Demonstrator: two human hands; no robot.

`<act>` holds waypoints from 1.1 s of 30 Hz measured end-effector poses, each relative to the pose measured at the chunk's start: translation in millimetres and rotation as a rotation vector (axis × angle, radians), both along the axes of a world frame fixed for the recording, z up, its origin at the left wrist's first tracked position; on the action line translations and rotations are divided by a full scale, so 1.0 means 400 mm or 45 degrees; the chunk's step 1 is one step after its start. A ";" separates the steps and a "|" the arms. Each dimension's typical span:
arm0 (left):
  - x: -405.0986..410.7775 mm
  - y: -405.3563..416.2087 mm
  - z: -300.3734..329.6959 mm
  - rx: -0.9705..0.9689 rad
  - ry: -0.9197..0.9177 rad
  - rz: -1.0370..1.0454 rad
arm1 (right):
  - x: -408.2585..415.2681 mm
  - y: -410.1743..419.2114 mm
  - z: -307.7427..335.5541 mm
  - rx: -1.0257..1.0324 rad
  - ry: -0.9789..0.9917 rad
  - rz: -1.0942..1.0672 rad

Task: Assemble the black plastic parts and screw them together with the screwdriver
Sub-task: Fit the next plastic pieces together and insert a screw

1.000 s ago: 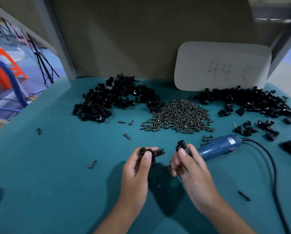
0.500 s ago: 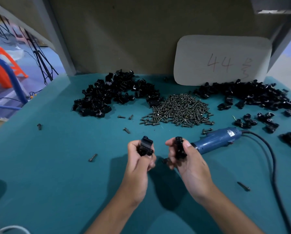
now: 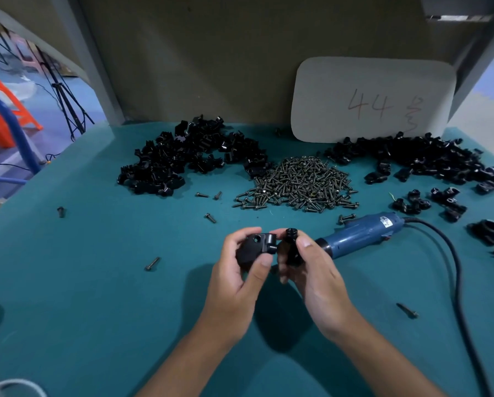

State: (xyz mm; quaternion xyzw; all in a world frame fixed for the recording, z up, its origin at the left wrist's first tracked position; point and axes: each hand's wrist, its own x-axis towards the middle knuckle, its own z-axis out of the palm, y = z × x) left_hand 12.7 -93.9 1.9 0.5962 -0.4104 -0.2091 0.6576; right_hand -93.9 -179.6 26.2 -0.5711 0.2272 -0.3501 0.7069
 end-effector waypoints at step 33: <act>0.007 0.000 0.018 -0.138 0.209 -0.070 | -0.023 -0.025 -0.006 -0.277 0.035 0.092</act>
